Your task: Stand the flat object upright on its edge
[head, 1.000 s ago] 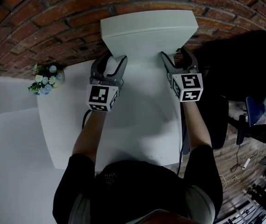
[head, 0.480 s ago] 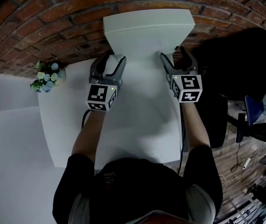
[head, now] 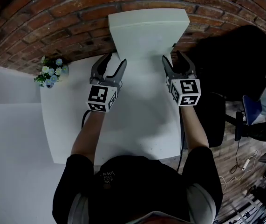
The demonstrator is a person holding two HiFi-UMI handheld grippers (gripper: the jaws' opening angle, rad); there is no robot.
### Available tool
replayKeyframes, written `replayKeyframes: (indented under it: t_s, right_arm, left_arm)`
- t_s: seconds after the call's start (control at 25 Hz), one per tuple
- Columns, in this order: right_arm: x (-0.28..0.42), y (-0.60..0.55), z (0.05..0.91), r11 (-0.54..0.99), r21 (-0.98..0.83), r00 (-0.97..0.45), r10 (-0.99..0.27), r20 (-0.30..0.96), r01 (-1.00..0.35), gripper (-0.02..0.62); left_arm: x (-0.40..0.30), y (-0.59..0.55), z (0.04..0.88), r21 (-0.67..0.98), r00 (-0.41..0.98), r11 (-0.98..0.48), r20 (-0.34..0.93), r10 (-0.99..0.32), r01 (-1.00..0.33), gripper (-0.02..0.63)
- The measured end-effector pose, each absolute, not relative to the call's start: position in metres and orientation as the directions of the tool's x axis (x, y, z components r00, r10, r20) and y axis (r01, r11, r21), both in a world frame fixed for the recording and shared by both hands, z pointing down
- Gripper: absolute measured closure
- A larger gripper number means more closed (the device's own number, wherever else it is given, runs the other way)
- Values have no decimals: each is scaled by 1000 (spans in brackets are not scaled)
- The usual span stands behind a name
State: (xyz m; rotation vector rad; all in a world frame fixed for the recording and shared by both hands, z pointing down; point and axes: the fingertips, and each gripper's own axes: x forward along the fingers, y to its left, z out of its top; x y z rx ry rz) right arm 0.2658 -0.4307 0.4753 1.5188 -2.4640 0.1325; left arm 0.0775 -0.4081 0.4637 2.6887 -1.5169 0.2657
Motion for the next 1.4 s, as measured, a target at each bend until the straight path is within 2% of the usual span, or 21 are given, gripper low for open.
replayKeyframes:
  t_s: [0.08,0.32,0.56,0.8,1.16,1.4]
  right_arm:
    - [263,-422,471,460,63,-432,-867,249,-886,371]
    - [260,-391,460,444,100,-413,-880,234,-890,515]
    - [257,-362,456,408,99,-377,-895,238,-908,566]
    - [250,-330,446,371,94,-346,-914,213,-924,590]
    - [234,-277,437,318,68,-300,-933,199,-946,594]
    - [219,-245,431,294,56,-279,-942,186,-954,594]
  left_arm:
    - [77,-400,461,-47,516,-530,170,-840,-847,382]
    - [71,-374,454,-51,548,-562,169,-819,-825,443]
    - [67,-352,445,-51,581,-593,151,-800,-803,508]
    - [63,-325,443,-42,611,-622,150,-778,-782,515]
    - [35,-280,437,-34,628,-636,130,-767,-771,603]
    - [14,-255,436,-29,642,-650,127,-756,-760,604]
